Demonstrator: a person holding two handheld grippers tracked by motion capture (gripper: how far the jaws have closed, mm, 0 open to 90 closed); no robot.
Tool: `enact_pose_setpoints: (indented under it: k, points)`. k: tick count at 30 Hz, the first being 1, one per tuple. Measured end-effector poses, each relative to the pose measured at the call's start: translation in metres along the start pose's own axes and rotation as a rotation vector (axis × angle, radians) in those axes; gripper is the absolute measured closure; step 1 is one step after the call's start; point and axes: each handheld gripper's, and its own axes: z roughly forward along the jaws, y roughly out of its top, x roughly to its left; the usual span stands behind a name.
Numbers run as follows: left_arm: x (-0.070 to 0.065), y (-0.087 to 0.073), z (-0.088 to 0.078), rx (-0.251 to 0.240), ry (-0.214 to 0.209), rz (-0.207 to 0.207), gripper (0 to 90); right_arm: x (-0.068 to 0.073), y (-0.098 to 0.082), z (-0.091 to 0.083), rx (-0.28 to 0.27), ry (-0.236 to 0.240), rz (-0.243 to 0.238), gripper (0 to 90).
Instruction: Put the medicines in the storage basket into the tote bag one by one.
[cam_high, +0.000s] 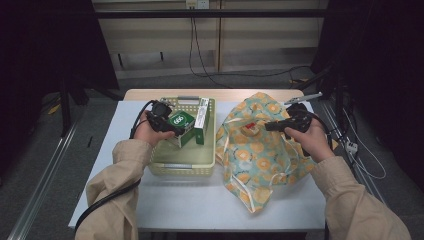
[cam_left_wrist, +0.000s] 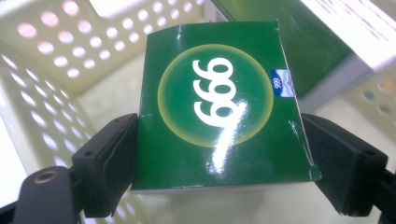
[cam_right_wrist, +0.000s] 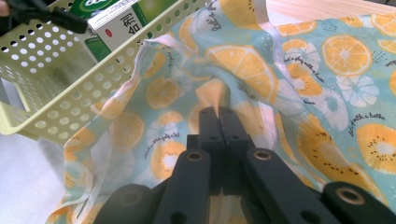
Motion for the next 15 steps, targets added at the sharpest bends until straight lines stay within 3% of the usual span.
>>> enact_pose_setpoints:
  k: [3, 8, 15]
  points:
    - [-0.0058, -0.0054, -0.0038, -0.001, -0.019, 0.021, 15.4, 0.0006, 0.0001, -0.0005, 0.0, 0.0, 0.0, 90.0]
    - [-0.0107, -0.0075, -0.003, 0.016, 0.007, 0.046, 13.7, 0.0033, 0.001, 0.0005, -0.001, 0.0, -0.008, 90.0]
    - [-0.0098, -0.0114, -0.0016, 0.037, 0.001, 0.029, 12.5, 0.0067, 0.0015, 0.0039, 0.006, 0.0, -0.017, 90.0]
